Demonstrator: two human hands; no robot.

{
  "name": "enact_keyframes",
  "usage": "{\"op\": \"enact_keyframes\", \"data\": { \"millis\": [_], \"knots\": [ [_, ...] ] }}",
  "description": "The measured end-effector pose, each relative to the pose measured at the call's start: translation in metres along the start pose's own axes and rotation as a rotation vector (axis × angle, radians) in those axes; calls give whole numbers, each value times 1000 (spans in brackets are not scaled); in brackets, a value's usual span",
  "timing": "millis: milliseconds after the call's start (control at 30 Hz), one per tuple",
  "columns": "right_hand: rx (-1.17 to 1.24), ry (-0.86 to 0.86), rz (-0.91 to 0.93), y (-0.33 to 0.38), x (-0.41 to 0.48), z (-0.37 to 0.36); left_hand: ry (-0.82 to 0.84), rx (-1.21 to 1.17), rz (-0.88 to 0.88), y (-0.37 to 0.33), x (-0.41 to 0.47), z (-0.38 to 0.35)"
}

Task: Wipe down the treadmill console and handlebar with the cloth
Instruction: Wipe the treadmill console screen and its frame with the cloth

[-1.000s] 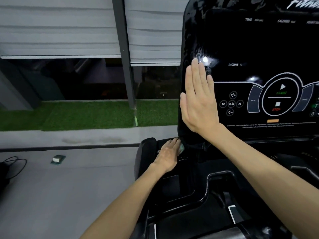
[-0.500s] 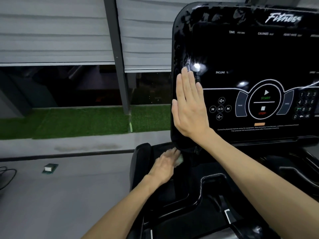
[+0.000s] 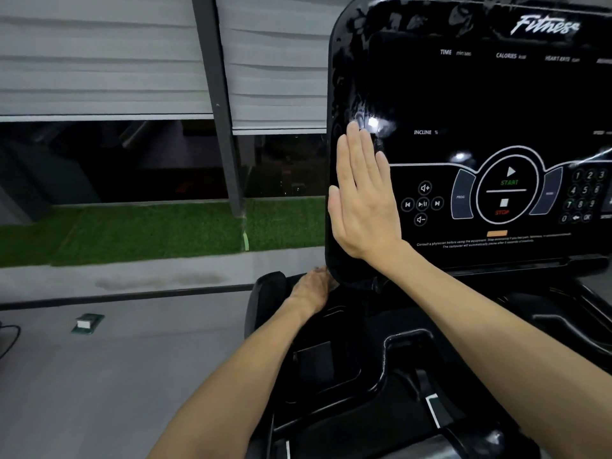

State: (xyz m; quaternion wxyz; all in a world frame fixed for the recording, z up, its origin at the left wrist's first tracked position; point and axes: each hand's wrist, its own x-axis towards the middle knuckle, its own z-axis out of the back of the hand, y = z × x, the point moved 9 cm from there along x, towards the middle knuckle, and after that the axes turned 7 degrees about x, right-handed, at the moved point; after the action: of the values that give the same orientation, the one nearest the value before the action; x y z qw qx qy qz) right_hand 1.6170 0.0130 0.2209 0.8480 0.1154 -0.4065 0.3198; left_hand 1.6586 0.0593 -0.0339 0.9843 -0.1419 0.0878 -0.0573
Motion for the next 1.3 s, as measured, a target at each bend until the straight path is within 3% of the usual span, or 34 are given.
{"op": "enact_keyframes", "data": {
  "millis": [100, 167, 267, 433, 700, 900, 1133, 1300],
  "knots": [
    [-1, 2, -1, 0, 0, 0, -60, 79, 19, -3, -15, 11],
    [-2, -2, 0, 1, 0, 0, -107, 101, -104, -10, -39, 15],
    [-8, 3, -3, 1, -1, 1, -28, 199, -236, 6, -62, 6],
    [-3, 15, -4, 1, -1, 0, -13, 405, -144, 56, -60, 26],
    [12, 8, -9, 1, -2, 2, -22, 127, -114, 60, -150, 3],
    [35, 18, -15, 2, -1, 3, -20, 67, -98, 32, -206, -22],
    [29, 21, -3, 2, -1, 3, -73, 83, 31, 48, -143, -1],
    [19, 25, -6, 1, -3, 2, -112, 16, -5, 42, -138, -4]
  ]
}}
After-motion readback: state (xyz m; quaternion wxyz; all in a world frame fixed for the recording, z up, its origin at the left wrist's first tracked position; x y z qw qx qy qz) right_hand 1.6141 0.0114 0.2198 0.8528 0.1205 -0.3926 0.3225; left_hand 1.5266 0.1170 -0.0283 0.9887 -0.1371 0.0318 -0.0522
